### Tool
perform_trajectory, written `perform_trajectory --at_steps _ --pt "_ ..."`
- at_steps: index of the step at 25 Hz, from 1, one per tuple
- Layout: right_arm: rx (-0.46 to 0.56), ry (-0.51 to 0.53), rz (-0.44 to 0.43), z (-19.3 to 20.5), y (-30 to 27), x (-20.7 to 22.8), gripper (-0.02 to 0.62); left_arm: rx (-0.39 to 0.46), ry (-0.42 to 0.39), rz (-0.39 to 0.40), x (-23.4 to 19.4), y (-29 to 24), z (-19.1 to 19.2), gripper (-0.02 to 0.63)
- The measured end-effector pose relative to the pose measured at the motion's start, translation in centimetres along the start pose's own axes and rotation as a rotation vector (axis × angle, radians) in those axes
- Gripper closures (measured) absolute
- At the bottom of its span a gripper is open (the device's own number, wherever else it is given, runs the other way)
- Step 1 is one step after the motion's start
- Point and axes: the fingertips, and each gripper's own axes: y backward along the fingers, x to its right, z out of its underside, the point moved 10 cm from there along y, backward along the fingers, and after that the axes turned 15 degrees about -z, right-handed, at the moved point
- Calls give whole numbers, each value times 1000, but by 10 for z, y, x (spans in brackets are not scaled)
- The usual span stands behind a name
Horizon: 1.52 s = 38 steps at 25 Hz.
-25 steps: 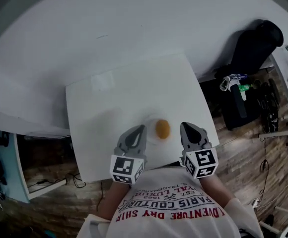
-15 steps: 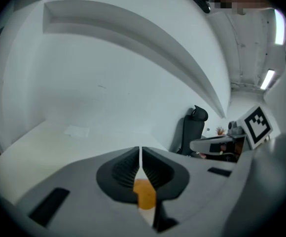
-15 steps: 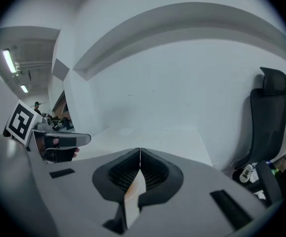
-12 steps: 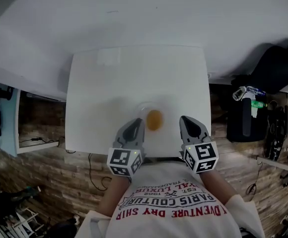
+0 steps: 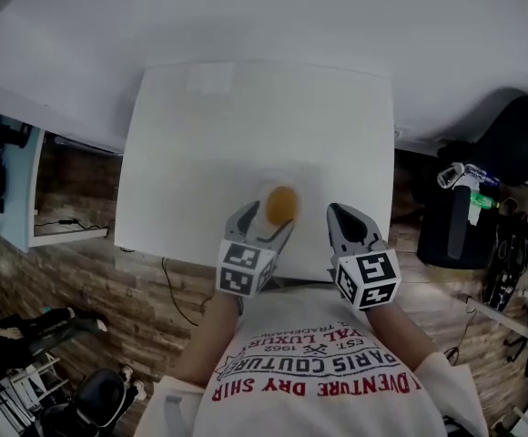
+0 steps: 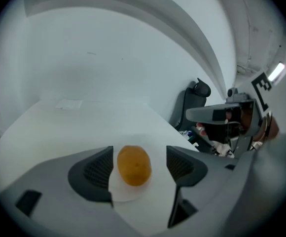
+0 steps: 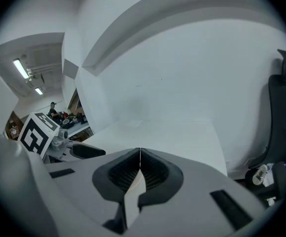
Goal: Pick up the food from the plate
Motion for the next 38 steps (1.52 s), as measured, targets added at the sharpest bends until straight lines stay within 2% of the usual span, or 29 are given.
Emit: perform_trajectory --at_steps 6,16,24,29,32,34,38 --pt "-21 -10 2 7 0 11 581 -137 -40 16 7 -35 7 241" --pt "-57 -44 2 23 0 18 583 -302 -91 24 12 -73 9 241" --pt "-58 -57 14 25 2 26 583 -302 -65 29 9 -82 12 245" --pt "-56 -60 24 25 4 28 583 -302 -103 58 9 -81 11 250" --pt "-54 -60 26 25 5 27 583 -296 -165 57 14 -79 10 252" --pt "-52 -57 28 25 5 26 582 -268 -207 52 17 -76 9 252" --pt "-43 -51 42 22 6 26 583 -168 -204 54 17 -62 -9 252"
